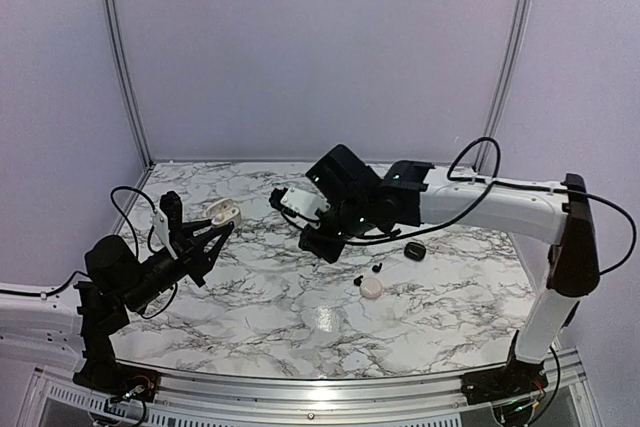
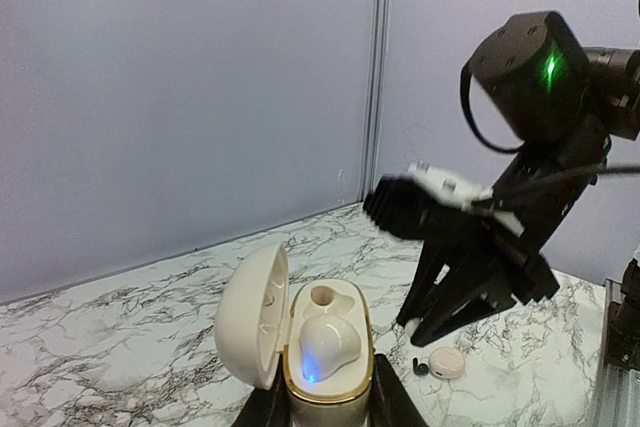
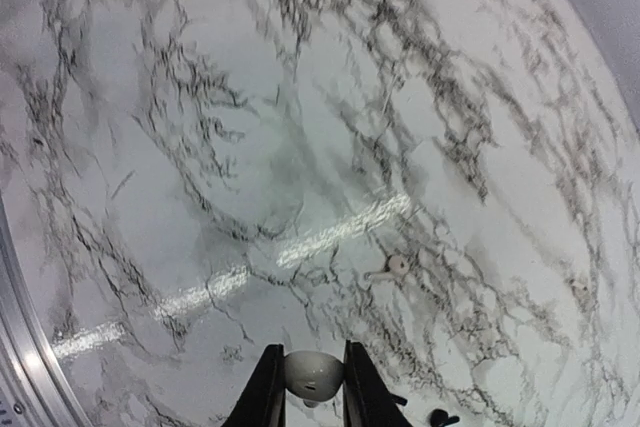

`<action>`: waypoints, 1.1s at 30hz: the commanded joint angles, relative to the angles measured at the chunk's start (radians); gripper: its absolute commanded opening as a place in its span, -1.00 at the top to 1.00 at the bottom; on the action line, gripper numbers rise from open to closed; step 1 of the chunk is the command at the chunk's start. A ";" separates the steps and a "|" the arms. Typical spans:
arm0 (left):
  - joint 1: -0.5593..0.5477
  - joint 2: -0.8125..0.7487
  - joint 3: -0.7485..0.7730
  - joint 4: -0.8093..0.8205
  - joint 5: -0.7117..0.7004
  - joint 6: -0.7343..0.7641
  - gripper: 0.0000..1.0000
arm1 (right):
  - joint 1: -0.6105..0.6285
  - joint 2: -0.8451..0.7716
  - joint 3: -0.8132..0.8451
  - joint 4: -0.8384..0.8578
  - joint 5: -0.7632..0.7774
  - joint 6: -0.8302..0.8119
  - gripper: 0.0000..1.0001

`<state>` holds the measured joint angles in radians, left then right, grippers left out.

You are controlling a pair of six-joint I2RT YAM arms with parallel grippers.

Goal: Insert the wireless bluetooth earbuds into the charging case
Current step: Pick up the right earbud from the center of the board, then insert the right earbud into the right side groove of the charging case.

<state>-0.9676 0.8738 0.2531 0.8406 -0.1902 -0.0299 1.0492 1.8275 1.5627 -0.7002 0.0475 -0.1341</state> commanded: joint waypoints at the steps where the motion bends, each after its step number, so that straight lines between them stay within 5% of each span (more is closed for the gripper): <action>1: 0.004 -0.002 0.001 0.051 0.029 0.018 1.00 | -0.002 -0.160 -0.049 0.263 -0.006 -0.017 0.83; 17: 0.004 0.029 0.026 0.095 0.160 0.051 1.00 | 0.031 -0.288 -0.163 0.729 -0.229 0.045 0.82; 33: 0.004 0.052 0.040 0.125 0.159 0.008 1.00 | 0.089 -0.212 -0.171 0.858 -0.250 0.071 0.83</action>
<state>-0.9676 0.9161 0.2604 0.8967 -0.0414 0.0055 1.1278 1.5936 1.3884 0.0910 -0.1940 -0.0967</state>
